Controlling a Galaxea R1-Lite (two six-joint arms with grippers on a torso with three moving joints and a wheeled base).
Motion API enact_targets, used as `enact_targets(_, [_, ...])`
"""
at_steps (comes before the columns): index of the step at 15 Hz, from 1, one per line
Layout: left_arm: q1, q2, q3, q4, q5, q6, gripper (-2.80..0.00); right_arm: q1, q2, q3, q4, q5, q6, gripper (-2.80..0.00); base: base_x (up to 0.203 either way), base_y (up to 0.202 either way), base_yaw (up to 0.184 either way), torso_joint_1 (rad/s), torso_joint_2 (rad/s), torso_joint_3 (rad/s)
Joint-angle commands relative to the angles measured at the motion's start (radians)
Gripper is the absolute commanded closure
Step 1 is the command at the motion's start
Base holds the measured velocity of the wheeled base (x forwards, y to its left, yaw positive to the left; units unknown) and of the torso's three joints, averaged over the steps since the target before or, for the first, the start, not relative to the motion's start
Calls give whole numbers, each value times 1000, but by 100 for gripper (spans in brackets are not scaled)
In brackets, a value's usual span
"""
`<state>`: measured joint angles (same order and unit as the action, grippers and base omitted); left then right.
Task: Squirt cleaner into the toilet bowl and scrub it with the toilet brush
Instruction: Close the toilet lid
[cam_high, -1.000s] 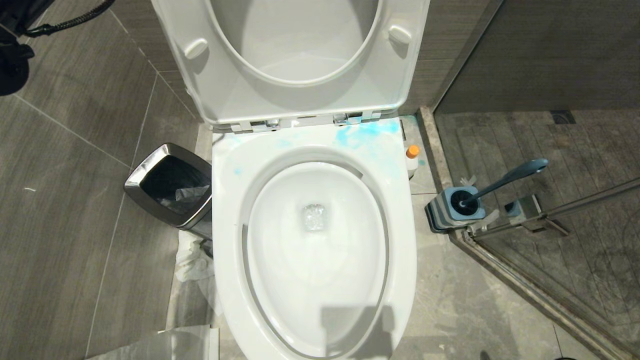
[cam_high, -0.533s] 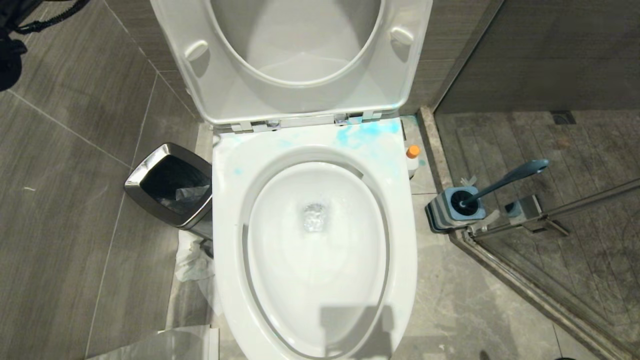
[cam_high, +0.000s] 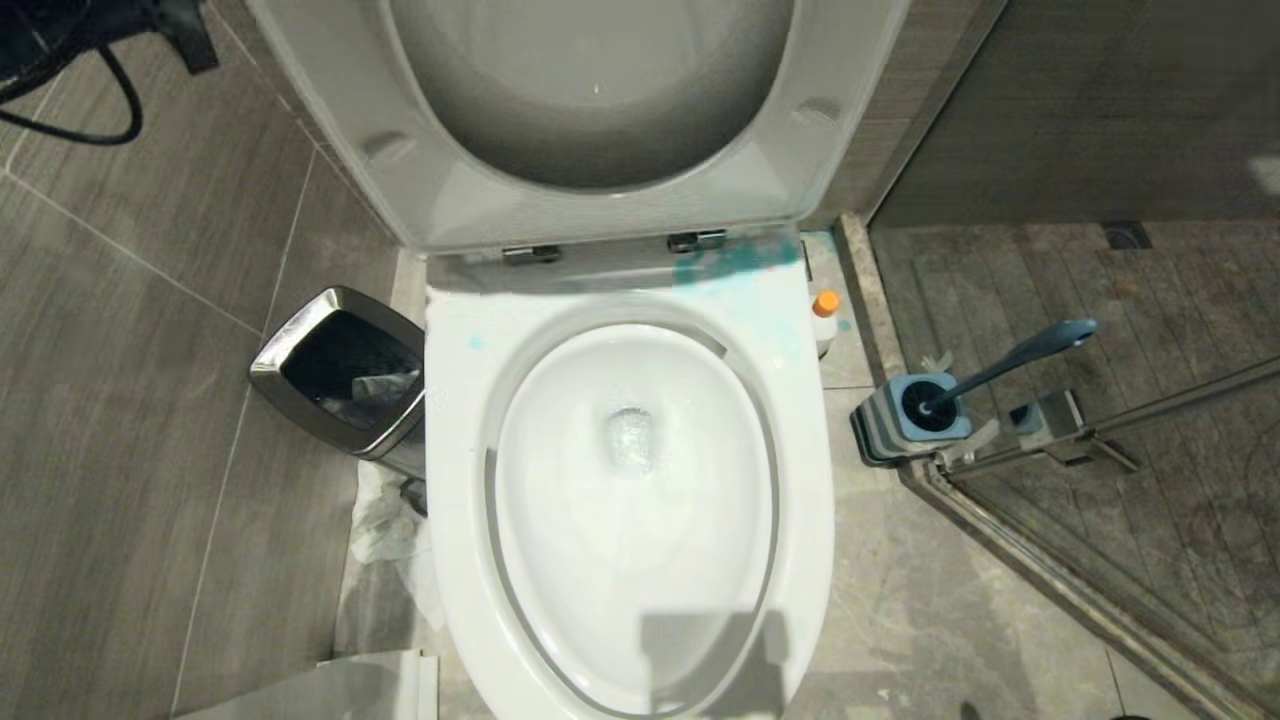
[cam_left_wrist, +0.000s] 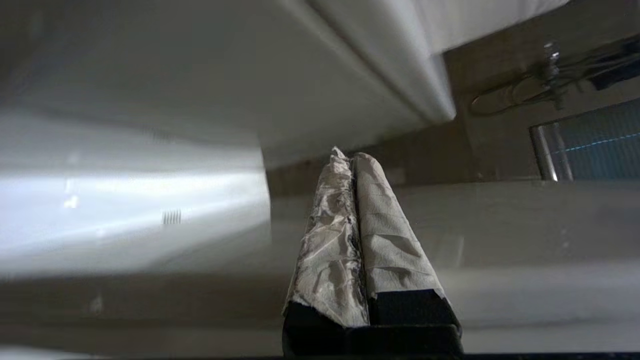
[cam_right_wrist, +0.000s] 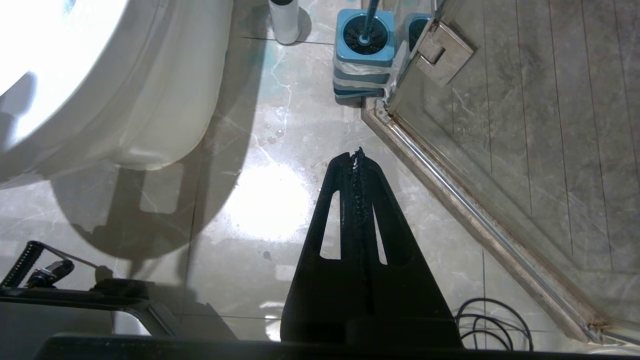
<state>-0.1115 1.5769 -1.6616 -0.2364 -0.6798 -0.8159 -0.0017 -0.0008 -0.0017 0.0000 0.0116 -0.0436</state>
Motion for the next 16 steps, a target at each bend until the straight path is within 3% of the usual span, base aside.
enact_targets(1, [-1,-211,174,310,-7,56,0,0,1,0,0,1,-1,0,0,0,0,0,0,0])
enact_targets(3, [-1,-354,302,476,-26,124,0,0,1,0,0,1,-1,0,0,0,0,0,0,0])
enact_targets(7, [-1,-547,461,557,-38,189,0,0,1,0,0,1,-1,0,0,0,0,0,0,0])
enact_targets(10, [2,-569,451,566,-102,231,0,0,1,0,0,1,-1,0,0,0,0,0,0,0])
enact_targets(13, [18,-552,443,645,-94,369,0,0,1,0,0,1,-1,0,0,0,0,0,0,0])
enact_targets(16, [19,-507,378,781,-83,407,0,0,1,0,0,1,-1,0,0,0,0,0,0,0])
